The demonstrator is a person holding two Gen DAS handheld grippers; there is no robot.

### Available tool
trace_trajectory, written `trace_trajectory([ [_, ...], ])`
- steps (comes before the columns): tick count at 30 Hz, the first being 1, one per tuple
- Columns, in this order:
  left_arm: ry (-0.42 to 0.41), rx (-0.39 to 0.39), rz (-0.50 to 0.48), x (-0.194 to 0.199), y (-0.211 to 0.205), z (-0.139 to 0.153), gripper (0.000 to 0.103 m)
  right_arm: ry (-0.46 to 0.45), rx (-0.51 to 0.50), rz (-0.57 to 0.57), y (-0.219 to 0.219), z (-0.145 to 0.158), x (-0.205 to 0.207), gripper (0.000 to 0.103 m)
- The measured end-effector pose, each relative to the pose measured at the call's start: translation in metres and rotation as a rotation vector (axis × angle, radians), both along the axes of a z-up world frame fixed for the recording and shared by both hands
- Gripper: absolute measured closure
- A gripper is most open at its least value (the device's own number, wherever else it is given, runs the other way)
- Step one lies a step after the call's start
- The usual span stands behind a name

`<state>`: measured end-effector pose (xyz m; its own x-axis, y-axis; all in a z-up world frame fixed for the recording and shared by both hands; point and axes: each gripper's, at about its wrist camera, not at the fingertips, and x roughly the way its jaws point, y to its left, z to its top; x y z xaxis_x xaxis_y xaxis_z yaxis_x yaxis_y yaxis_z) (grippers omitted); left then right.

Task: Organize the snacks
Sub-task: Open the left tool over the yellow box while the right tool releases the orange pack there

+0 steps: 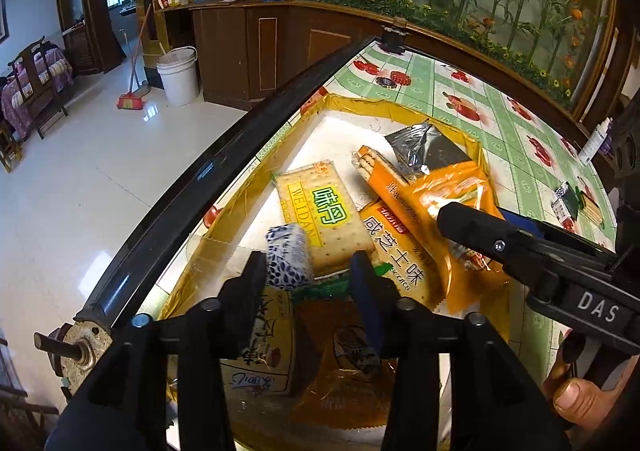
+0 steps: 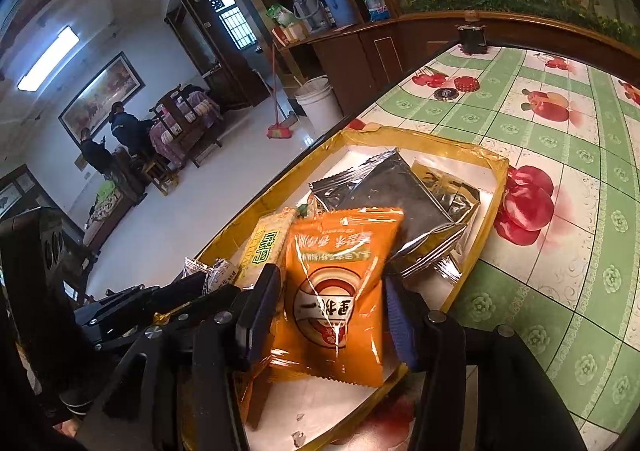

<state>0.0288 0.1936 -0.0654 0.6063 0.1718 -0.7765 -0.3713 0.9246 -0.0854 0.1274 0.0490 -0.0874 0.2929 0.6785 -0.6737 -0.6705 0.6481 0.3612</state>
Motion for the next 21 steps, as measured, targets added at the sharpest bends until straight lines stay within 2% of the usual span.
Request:
trace_trajectory([
  [2,-0.003,0.043,0.006,-0.002,-0.007,0.005,0.044,0.001,0.014,-0.011,-0.005,0.003,-0.001,0.037],
  [3,-0.006,0.067,0.013,-0.003,-0.01,0.006,0.033,-0.001,0.018,-0.016,-0.008,0.005,-0.002,0.037],
  [4,-0.019,0.092,0.018,-0.006,-0.013,0.01,0.03,0.0,0.025,-0.017,-0.011,0.007,-0.003,0.036],
  [8,-0.048,0.103,0.014,-0.012,-0.018,0.019,0.03,-0.006,0.048,-0.03,-0.025,0.014,-0.01,0.032],
  [18,-0.083,0.128,0.017,-0.022,-0.032,0.032,0.03,0.007,0.093,-0.089,-0.069,0.02,-0.023,0.032],
  [21,-0.091,0.143,0.008,-0.023,-0.041,0.036,0.03,0.026,0.112,-0.114,-0.087,0.02,-0.025,0.029],
])
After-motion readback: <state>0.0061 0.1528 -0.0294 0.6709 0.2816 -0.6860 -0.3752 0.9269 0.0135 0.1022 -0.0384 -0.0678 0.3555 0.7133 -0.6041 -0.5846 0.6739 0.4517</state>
